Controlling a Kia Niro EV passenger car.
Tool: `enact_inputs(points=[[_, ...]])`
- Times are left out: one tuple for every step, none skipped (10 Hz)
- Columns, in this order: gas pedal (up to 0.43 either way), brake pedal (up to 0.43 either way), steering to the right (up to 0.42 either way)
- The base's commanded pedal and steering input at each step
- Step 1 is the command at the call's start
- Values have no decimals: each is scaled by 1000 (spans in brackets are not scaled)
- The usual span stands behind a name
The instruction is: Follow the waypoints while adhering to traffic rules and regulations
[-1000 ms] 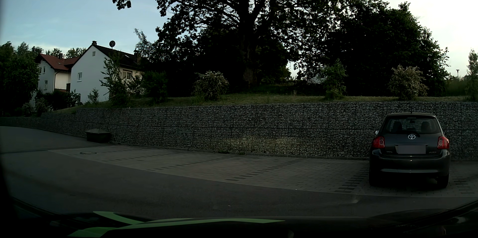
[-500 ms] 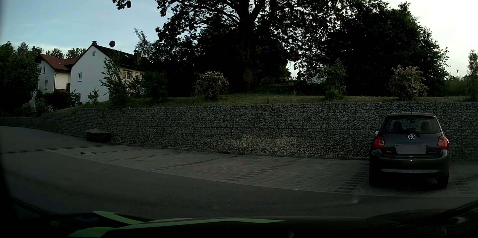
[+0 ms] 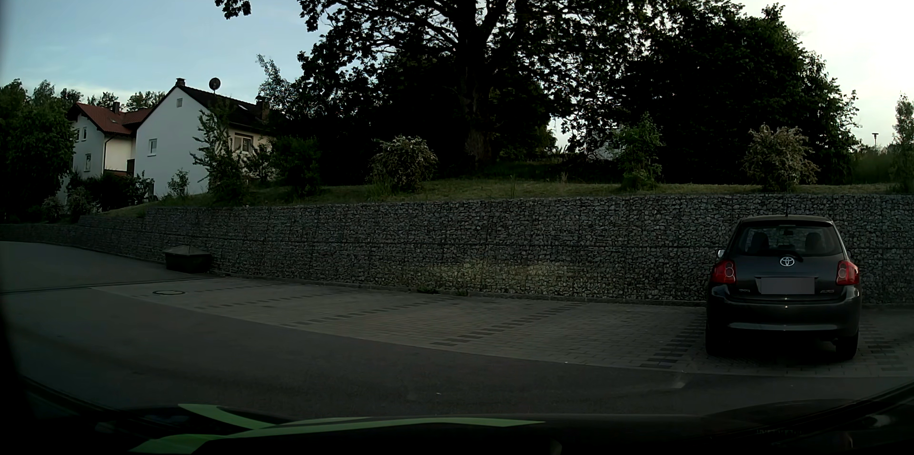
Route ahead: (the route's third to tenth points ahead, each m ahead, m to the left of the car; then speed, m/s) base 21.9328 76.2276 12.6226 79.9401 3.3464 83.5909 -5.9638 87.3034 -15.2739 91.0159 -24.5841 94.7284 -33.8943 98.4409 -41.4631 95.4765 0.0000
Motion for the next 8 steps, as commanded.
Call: enact_inputs(points=[[0, 0, -472], [0, 0, -501], [0, 0, -527], [0, 0, -549], [0, 0, -567], [0, 0, -583], [0, 0, -598], [0, 0, -613]])
